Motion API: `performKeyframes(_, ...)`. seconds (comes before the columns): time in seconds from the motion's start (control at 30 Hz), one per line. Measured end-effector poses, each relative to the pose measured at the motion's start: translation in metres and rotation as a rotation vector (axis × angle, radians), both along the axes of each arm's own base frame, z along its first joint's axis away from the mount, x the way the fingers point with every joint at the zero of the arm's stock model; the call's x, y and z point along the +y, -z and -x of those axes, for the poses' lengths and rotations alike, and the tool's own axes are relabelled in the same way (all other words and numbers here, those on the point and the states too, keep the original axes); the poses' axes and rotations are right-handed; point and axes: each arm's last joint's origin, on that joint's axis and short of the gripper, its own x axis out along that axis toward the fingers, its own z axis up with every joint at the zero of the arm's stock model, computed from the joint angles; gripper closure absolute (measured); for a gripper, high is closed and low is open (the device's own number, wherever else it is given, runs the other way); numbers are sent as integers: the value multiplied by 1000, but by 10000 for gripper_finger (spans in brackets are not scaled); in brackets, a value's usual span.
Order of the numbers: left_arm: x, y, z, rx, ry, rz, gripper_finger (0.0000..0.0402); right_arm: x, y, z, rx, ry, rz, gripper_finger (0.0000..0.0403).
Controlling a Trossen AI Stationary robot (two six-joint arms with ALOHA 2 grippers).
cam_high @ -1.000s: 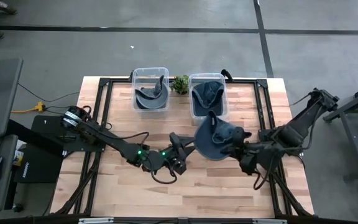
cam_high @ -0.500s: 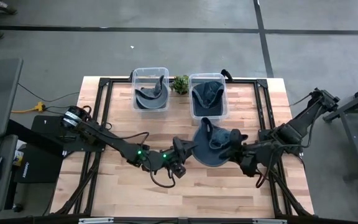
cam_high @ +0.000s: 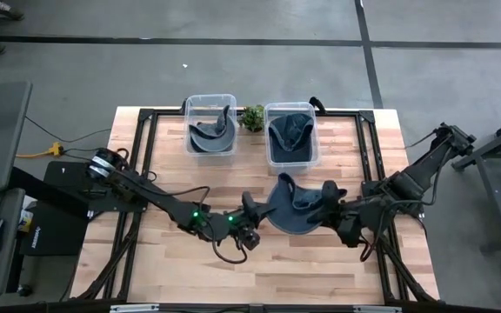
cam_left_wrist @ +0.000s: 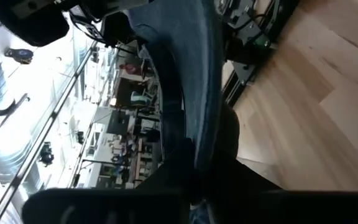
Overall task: Pick & Place hat
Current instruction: Put the blue cap into the right transparent bin
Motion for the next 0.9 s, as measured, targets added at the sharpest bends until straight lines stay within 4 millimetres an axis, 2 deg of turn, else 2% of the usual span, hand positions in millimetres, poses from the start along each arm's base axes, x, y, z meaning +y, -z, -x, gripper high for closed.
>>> performKeyframes(0.3, 1, -1, 0, -8, -16, 12, 394, 0, 0, 0, -2, -2, 14, 396)
performKeyframes(0.57, 1, -1, 1, -13, -33, 18, 394, -1, -2, -1, -37, 53, 33, 327)
performKeyframes(0.9, 2, -2, 1, -6, -69, 12, 395, -2, -1, -2, -48, 105, 32, 278)
